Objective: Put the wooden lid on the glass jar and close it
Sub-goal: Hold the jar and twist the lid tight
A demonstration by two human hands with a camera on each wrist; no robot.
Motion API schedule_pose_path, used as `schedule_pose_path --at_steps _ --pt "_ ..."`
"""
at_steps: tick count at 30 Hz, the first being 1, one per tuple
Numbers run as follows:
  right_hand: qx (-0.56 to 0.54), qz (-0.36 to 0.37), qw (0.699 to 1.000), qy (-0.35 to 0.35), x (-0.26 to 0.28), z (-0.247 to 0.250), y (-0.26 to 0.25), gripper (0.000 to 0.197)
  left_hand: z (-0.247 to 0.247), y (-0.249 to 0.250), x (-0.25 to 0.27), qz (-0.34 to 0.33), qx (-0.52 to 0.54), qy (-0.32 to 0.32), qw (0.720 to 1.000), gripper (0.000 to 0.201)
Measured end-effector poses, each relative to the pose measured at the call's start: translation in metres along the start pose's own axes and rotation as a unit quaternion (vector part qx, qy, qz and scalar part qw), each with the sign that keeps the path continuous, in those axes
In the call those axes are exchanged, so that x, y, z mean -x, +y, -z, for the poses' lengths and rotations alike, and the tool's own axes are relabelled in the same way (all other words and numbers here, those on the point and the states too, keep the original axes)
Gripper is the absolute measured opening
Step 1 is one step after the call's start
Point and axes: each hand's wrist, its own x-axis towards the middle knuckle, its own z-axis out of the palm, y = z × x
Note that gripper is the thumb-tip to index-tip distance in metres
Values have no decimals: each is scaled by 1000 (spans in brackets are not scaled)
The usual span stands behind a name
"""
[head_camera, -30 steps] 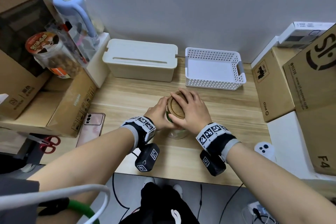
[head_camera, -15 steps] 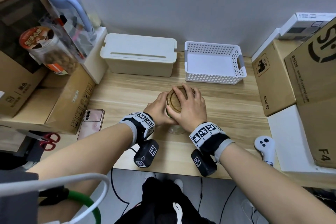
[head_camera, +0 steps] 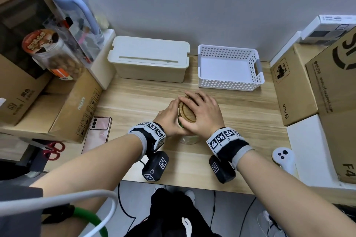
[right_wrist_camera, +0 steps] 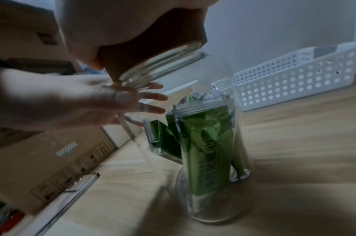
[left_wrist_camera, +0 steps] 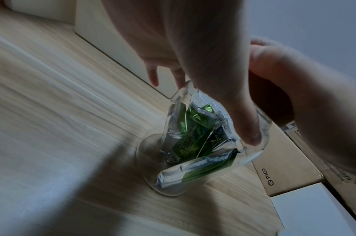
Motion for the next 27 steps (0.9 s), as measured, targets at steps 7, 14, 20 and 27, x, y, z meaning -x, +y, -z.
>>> schedule_pose_path --at_steps 7,14,20,27 --pt "-7 -15 999 30 0 -2 -2 62 -1 -1 0 -1 -5 4 1000 113" --pt "-4 -27 1000 16 1 0 -4 64 -3 -2 0 9 31 -1 999 123" --pt "-8 -15 998 -57 0 14 -2 67 -6 -2 -3 12 78 -23 997 123" --pt "-105 -67 990 -61 5 38 1 55 3 -11 0 54 40 -55 996 127"
